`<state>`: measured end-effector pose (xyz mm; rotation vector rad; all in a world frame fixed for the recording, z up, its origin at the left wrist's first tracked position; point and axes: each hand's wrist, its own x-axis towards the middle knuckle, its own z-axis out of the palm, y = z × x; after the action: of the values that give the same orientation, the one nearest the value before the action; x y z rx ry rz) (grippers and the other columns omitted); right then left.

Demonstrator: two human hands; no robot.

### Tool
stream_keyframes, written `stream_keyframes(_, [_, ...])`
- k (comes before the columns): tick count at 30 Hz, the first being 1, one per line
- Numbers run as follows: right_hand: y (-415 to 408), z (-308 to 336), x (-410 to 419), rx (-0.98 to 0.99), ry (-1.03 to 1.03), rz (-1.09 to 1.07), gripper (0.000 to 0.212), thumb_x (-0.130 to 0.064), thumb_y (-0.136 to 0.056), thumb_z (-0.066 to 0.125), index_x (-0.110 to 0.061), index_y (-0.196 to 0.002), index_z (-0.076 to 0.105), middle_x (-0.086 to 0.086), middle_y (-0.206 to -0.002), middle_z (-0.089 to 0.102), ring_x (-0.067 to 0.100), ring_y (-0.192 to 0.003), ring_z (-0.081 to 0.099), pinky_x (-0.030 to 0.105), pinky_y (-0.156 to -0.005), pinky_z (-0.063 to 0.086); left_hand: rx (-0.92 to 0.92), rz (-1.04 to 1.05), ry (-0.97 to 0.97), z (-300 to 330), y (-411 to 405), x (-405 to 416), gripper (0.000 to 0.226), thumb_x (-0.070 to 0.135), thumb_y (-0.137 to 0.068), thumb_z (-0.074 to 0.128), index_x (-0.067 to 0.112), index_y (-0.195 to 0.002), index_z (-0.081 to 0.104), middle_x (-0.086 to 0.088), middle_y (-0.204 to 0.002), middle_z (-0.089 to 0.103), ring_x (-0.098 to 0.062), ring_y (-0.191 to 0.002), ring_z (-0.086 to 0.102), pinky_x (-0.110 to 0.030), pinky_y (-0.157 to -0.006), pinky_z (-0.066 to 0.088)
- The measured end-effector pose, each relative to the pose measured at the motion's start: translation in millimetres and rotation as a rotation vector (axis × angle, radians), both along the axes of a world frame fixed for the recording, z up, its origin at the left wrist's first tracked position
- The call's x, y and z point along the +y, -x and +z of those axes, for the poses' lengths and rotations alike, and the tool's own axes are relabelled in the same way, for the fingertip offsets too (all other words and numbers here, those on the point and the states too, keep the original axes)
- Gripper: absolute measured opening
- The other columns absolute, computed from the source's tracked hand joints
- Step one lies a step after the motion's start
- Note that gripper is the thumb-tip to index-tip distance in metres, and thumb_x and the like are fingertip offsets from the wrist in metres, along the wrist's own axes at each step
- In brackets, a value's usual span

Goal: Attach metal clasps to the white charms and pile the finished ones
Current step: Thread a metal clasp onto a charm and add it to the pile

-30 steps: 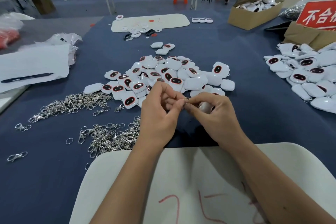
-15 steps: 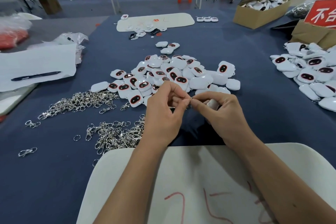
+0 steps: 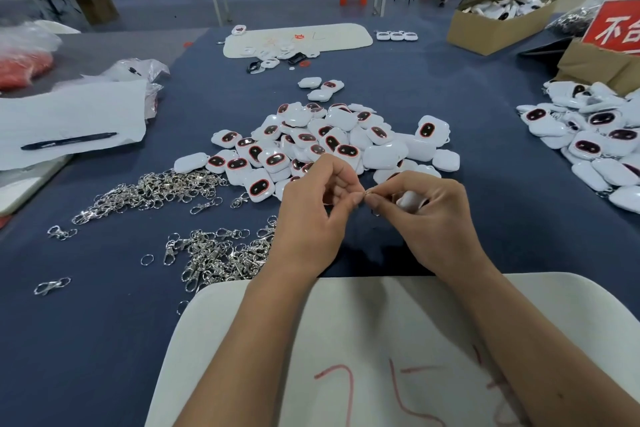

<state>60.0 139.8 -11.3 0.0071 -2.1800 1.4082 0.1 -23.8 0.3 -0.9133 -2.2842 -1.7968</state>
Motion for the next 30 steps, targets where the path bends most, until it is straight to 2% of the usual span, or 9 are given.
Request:
stream_keyframes(4, [-0.1, 1.0, 1.2, 0.017, -0.018, 0.028, 0.007, -0.013, -0.085, 0.086, -0.019, -0.087, 0.083, -0.004, -0.077, 0.075, 0.022, -0.075, 0.068, 0.036, -0.072, 0.055, 0.006, 0.003, 0.007, -0.9, -0.2, 1.1, 0.025, -0.004, -0.089, 0.067, 0.019, -0.091, 0.061, 0.004, -0.083, 0.068, -0.008, -0.077, 0.062, -0.017, -0.074, 0.049])
stream_keyframes(8, [-0.3, 1.2, 0.5, 0.050, 0.079, 0.005, 0.005, -0.015, -0.085, 0.085, -0.017, -0.083, 0.081, -0.003, -0.074, 0.075, 0.016, -0.072, 0.070, 0.026, -0.070, 0.055, -0.075, 0.014, -0.097, -0.7, -3.6, 10.0, 0.020, -0.004, -0.091, 0.065, 0.015, -0.092, 0.063, 0.000, -0.083, 0.068, -0.018, -0.077, 0.064, -0.024, -0.075, 0.052])
stream_keyframes(10, [-0.2, 1.6, -0.3, 0.082, 0.133, 0.011, 0.005, -0.015, -0.086, 0.084, -0.016, -0.082, 0.080, -0.002, -0.071, 0.075, 0.014, -0.069, 0.070, 0.023, -0.070, 0.054, -0.090, 0.011, -0.116, -0.2, -5.0, 12.4, 0.023, -0.004, -0.092, 0.065, 0.019, -0.091, 0.065, 0.004, -0.081, 0.066, -0.023, -0.078, 0.064, -0.025, -0.074, 0.053])
stream_keyframes(14, [1.7, 1.2, -1.2, 0.098, 0.178, 0.064, 0.009, -0.015, -0.087, 0.082, -0.021, -0.081, 0.080, -0.007, -0.063, 0.072, 0.005, -0.063, 0.065, 0.015, -0.068, 0.051, -0.053, 0.010, -0.112, 1.0, -5.4, 11.2, 0.023, -0.004, -0.092, 0.065, 0.018, -0.087, 0.069, 0.003, -0.079, 0.068, -0.020, -0.076, 0.064, -0.024, -0.071, 0.051])
stream_keyframes(18, [2.6, 0.0, -0.1, 0.077, 0.170, 0.050, 0.011, -0.022, -0.087, 0.083, -0.029, -0.080, 0.081, 0.001, -0.064, 0.072, 0.019, -0.061, 0.062, 0.022, -0.066, 0.053, -0.030, 0.028, -0.069, 0.2, -5.5, 12.1, 0.019, 0.000, -0.092, 0.065, 0.017, -0.086, 0.069, 0.003, -0.078, 0.067, -0.020, -0.075, 0.062, -0.029, -0.070, 0.050])
stream_keyframes(22, [3.4, 0.6, -0.1, 0.043, 0.172, 0.025, 0.011, -0.022, -0.087, 0.084, -0.029, -0.079, 0.081, 0.003, -0.066, 0.073, 0.019, -0.063, 0.063, 0.022, -0.065, 0.052, -0.017, 0.032, -0.019, -1.4, -5.4, 12.6, 0.014, 0.002, -0.093, 0.062, 0.013, -0.087, 0.068, 0.001, -0.078, 0.067, -0.019, -0.074, 0.060, -0.029, -0.070, 0.049])
stream_keyframes(25, [2.9, -0.4, 0.9, 0.015, 0.163, 0.030, 0.009, -0.023, -0.088, 0.083, -0.026, -0.079, 0.081, 0.023, -0.068, 0.068, 0.038, -0.061, 0.059, 0.035, -0.061, 0.050, -0.048, 0.000, 0.012, -1.9, -3.8, 11.7, 0.017, 0.000, -0.096, 0.060, 0.013, -0.087, 0.066, 0.000, -0.075, 0.066, -0.021, -0.074, 0.060, -0.037, -0.072, 0.051])
stream_keyframes(27, [2.2, -0.6, 0.8, -0.005, 0.192, 0.043, 0.009, -0.025, -0.087, 0.084, -0.024, -0.080, 0.081, 0.035, -0.070, 0.062, 0.039, -0.058, 0.052, 0.043, -0.061, 0.048, -0.070, -0.024, 0.022, -1.9, -3.4, 11.0, 0.017, 0.001, -0.098, 0.059, 0.013, -0.088, 0.065, 0.001, -0.075, 0.065, -0.022, -0.075, 0.061, -0.040, -0.074, 0.053])
stream_keyframes(30, [1.8, 0.9, -0.9, -0.021, 0.242, 0.050, 0.014, -0.036, -0.083, 0.082, -0.023, -0.077, 0.080, 0.033, -0.067, 0.060, 0.031, -0.056, 0.044, 0.034, -0.057, 0.044, -0.051, -0.017, 0.046, -2.6, -3.1, 10.9, 0.014, 0.005, -0.099, 0.059, 0.013, -0.089, 0.064, 0.000, -0.077, 0.065, -0.018, -0.073, 0.060, -0.033, -0.069, 0.051])
